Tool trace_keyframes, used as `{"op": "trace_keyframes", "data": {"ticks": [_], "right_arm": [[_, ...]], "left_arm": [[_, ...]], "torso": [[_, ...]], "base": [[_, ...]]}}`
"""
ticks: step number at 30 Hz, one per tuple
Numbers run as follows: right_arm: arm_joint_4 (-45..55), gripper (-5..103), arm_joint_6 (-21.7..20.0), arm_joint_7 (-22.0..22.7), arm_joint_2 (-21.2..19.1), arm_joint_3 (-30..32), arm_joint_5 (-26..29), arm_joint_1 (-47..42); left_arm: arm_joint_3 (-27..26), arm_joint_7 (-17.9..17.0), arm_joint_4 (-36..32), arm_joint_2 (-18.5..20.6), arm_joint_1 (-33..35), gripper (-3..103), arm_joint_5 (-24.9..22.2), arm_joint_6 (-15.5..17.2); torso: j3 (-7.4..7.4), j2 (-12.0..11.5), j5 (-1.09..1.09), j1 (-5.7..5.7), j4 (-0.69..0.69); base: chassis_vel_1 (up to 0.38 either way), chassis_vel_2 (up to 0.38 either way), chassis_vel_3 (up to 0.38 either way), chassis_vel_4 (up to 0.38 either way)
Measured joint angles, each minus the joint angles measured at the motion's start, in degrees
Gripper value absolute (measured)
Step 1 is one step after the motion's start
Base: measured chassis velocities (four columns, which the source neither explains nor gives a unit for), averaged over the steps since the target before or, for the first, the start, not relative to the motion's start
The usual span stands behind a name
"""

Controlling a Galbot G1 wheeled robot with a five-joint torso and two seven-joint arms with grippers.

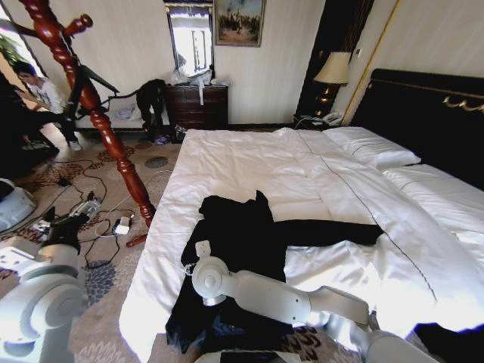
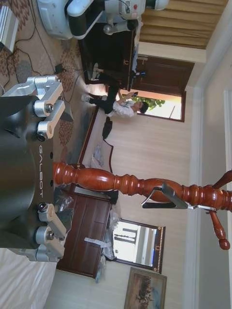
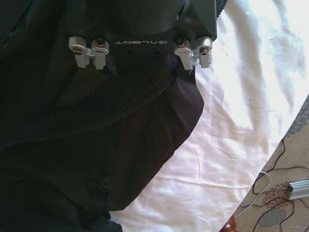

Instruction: Pick up the clothes from the bed and hang them on the clothes hanger.

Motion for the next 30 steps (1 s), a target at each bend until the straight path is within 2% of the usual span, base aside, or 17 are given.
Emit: {"op": "trace_keyframes", "data": {"ticks": [1, 4, 6, 7, 9, 10, 12, 13, 17, 26, 30], "right_arm": [[0.5, 60, 0.0, 0.0, -0.3, 0.2, 0.5, 0.0], [1.1, 55, 0.1, 0.0, -0.9, 0.6, 1.0, -0.3], [1.6, 44, 0.2, -0.1, -1.3, 1.1, 1.3, -0.7], [1.6, 44, 0.2, -0.1, -1.3, 1.1, 1.3, -0.7], [2.1, 33, 0.4, -0.2, -1.7, 1.5, 1.6, -1.1], [2.2, 33, 0.6, -0.4, -1.9, 1.7, 1.6, -1.3], [2.6, 22, 1.2, -1.0, -2.4, 1.9, 1.5, -1.6], [2.6, 22, 1.2, -1.0, -2.4, 1.9, 1.5, -1.6], [5.0, 3, 1.7, -2.3, -4.0, 3.1, 1.4, -2.0], [8.3, 0, 1.8, -3.8, -6.2, 4.3, 0.9, -3.4], [9.3, 0, 1.8, -4.3, -6.4, 4.5, 0.4, -4.2]], "left_arm": [[0.0, 0.0, 0.1, 0.1, -0.1, 100, 0.0, 0.0], [0.1, -0.1, 0.4, 0.3, -0.3, 100, 0.0, -0.1], [0.4, -0.2, 0.7, 0.4, -0.5, 100, 0.0, -0.1], [0.4, -0.2, 0.7, 0.4, -0.5, 100, 0.0, -0.1], [0.9, -0.3, 1.2, 0.5, -0.8, 100, 0.1, -0.2], [1.1, -0.4, 1.4, 0.5, -0.9, 100, 0.3, -0.2], [1.5, -0.5, 1.8, 0.5, -1.2, 100, 0.4, -0.2], [1.5, -0.5, 1.8, 0.5, -1.2, 100, 0.4, -0.2], [2.4, -0.7, 2.3, 0.5, -1.6, 100, 0.7, -0.3], [4.1, -1.0, 2.9, -0.1, -1.6, 100, 0.9, 0.1], [6.1, -2.7, 4.9, -0.9, -1.2, 100, 0.2, 1.2]], "torso": [[0.0, 0.0, 0.0, 0.0, 0.0], [0.0, 0.0, 0.0, 0.0, 0.0], [0.0, 0.0, 0.0, 0.0, 0.0], [0.0, 0.0, 0.0, 0.0, 0.0], [0.0, 0.0, 0.0, 0.0, 0.0], [0.0, 0.0, 0.01, 0.0, 0.0], [0.0, 0.0, 0.0, 0.0, 0.0], [0.0, 0.0, 0.0, 0.0, 0.0], [0.0, 0.0, 0.01, 0.0, 0.0], [0.0, 0.0, 0.01, 0.0, 0.0], [0.0, 0.0, 0.01, 0.0, 0.0]], "base": [[0.0, 0.0, 0.0, 0.0], [0.0, 0.0, 0.0, 0.0], [0.0, 0.0, 0.0, 0.0], [0.0, 0.0, 0.0, 0.0], [0.0, 0.0, 0.0, 0.0], [0.0, 0.0, 0.0, 0.0], [0.0, 0.0, 0.0, 0.0], [0.0, 0.0, 0.0, 0.0], [0.0, 0.0, 0.0, 0.0], [0.0, 0.0, 0.0, 0.0], [0.0, 0.0, 0.0, 0.0]]}}
